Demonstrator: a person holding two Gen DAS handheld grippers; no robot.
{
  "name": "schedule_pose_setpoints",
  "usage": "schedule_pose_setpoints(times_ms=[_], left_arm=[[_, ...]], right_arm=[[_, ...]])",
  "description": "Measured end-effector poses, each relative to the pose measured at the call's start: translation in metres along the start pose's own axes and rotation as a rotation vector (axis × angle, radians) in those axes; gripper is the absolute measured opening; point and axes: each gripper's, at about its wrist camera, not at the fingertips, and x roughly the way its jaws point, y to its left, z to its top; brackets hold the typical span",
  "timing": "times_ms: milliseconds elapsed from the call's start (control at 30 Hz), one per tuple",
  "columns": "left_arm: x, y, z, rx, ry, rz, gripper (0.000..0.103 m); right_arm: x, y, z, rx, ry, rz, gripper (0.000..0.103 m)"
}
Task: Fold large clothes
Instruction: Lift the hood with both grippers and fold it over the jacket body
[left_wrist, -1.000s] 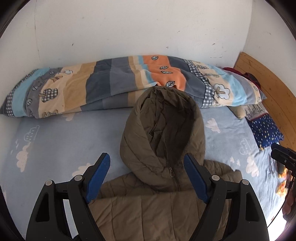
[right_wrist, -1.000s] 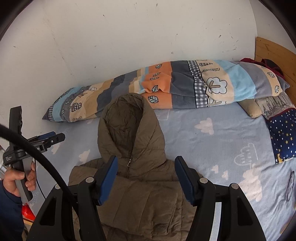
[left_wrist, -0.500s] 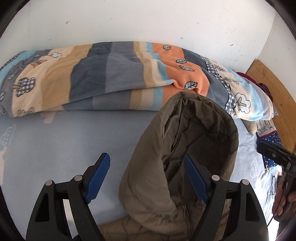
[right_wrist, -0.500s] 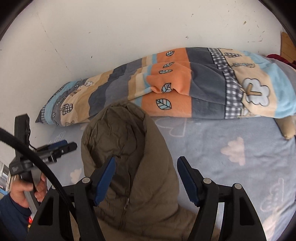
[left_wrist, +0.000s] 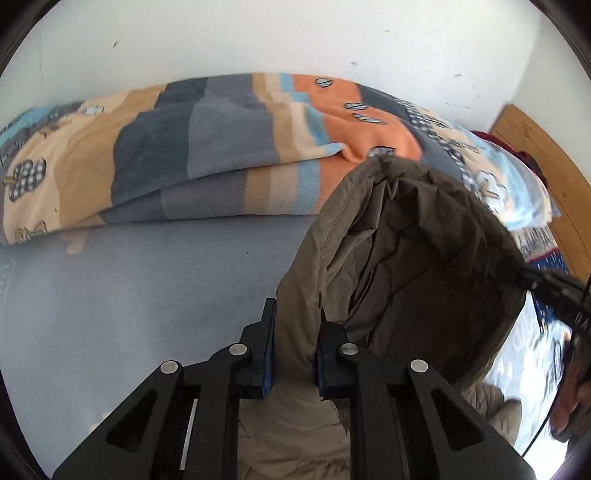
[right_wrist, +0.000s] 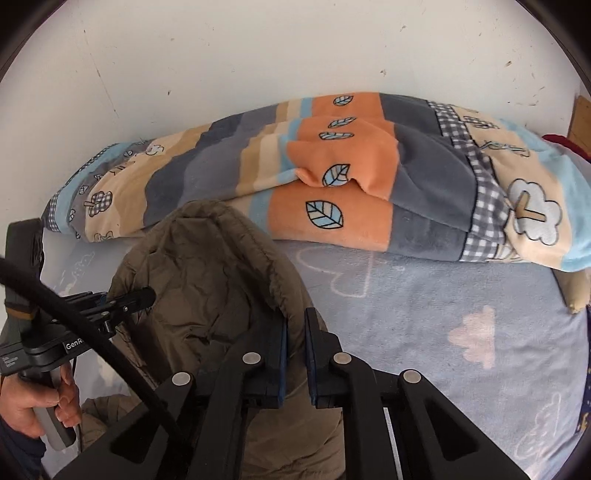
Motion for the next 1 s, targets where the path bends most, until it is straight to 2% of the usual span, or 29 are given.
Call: schedule_pose_setpoints(times_ms=[67,233,400,533,700,867,1000], left_arm=[[-0.021,-0.002,-0.006,0.002,-0.011,-0.031,0.015],[-0.092,-0.022,-0.031,0.078,-0.053,-0.029,0.015],[-0.162,-0.041,-0.073,0.121,-0.086,-0.034,0.015],[-0.195,-0.047,-0.112,0.126,-0.095,-0.033,0.015],[-0.198,-0.043,-0.182,0.085,-0.090,-0.027,0.015],[-0.174,-0.036,-0.251,0.030,-0.075,-0.009,0.015],[-0.143,-0.029,-0.294,-0.012,-0.020,0.023,0.017]], right_arm=[[-0.019,0.000,-0.005,-0.005,-0.023,0.017,0.009],[-0.071,0.009,-0.025,-0.025,-0.056,0.051,0.008],[-0.138,0.026,-0.059,-0.053,-0.099,0.078,0.008],[-0.183,0.043,-0.099,-0.092,-0.128,0.068,0.008],[-0.199,0.059,-0.162,-0.096,-0.130,0.054,0.008],[-0.177,0.062,-0.229,-0.082,-0.078,0.057,0.008],[-0.149,0.058,-0.278,-0.070,-0.020,0.031,0.008]])
